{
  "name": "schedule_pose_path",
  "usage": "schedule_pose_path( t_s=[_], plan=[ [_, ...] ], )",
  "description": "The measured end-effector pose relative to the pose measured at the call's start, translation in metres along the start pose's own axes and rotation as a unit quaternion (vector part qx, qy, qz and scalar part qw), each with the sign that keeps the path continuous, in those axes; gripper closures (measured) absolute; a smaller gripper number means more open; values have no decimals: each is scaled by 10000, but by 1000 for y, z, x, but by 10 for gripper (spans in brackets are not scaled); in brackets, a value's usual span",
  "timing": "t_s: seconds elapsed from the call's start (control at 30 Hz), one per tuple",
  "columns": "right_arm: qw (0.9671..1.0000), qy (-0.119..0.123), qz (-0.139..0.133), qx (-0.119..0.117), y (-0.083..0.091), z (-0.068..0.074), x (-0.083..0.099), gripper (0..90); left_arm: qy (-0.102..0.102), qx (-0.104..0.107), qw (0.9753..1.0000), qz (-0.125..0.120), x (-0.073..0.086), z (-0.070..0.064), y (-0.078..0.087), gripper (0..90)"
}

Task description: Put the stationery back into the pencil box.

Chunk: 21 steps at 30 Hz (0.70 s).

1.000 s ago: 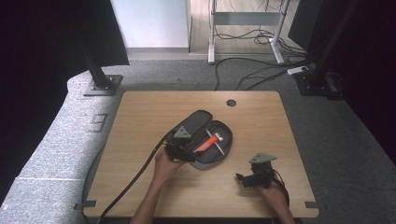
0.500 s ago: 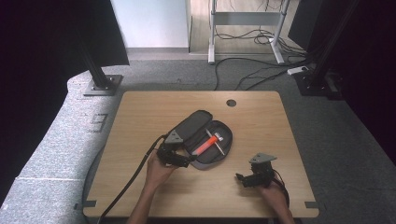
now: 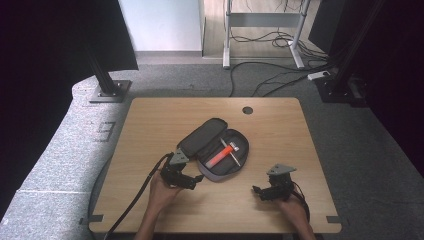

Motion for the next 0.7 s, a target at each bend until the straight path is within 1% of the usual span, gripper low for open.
schedule_pose_path(
  t_s=[0.1, 0.23, 0.37, 0.6, 0.63, 0.67, 0.7],
  plan=[
    [10000, 1, 0, 1, 0, 0, 0, 41, 33, -28, 10000, 53, 8, 2, 1, 17],
    [10000, 0, 2, 5, 0, 0, 0, 41, 127, -30, 9999, 94, 22, 3, 2, 2],
    [10000, -1, 2, 1, 0, 0, 0, 41, 189, 3, 9995, 250, 38, 6, 1, 0],
    [10000, -1, 1, 2, 0, 0, 0, 41, 156, -173, 9981, 566, 63, 14, -4, 0],
    [10000, -1, 0, 1, 0, 0, 0, 41, 133, -208, 9977, 638, 66, 15, -5, 0],
    [10000, -1, 1, 2, 0, 0, 0, 41, 61, -290, 9975, 637, 68, 15, -5, 0],
    [10000, -1, 0, 1, 0, 0, 0, 41, 40, -308, 9974, 645, 68, 15, -5, 0]
  ],
)
Point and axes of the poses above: each handheld gripper's, and its own axes: y roughly backward along the jaws, x roughly out of its underside, z roughly to its left, the point moved 7 cm from there along -y, roughly forward along the jaws, and after that the axes turned 7 degrees about -z, right-handed, at the moved point
